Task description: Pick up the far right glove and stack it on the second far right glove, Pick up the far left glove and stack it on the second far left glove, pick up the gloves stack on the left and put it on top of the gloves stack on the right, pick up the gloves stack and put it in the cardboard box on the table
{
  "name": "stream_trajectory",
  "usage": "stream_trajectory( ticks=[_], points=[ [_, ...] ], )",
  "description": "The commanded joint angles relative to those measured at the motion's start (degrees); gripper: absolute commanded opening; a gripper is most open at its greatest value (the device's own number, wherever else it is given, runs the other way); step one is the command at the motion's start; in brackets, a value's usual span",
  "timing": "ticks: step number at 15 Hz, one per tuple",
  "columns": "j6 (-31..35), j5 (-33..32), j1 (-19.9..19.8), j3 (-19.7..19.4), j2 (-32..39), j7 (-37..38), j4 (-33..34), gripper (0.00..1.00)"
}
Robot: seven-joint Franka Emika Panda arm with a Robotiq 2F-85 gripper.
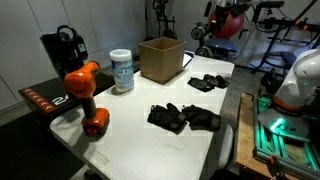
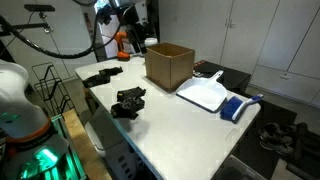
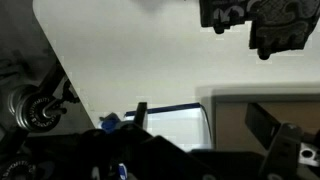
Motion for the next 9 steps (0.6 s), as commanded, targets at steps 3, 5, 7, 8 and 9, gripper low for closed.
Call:
stream_trajectory(
  ticks=[3, 5, 7, 8, 9],
  points=[
    [-0.68, 4.78, 3.15, -3.37, 0.50, -3.99, -1.19, 1.00],
    [0.03, 9.99, 4.76, -5.64, 0.70, -7.78, -3.61, 1.00],
    [-0.12, 14.21, 5.81, -7.43, 1.36, -11.60, -6.23, 1.00],
    [-0.46, 15.65, 6.22, -8.13, 2.28, -13.63, -7.42, 1.00],
    [-1.02, 16.87, 6.59, -8.63, 3.05, -15.58, -8.49, 1.00]
  ],
)
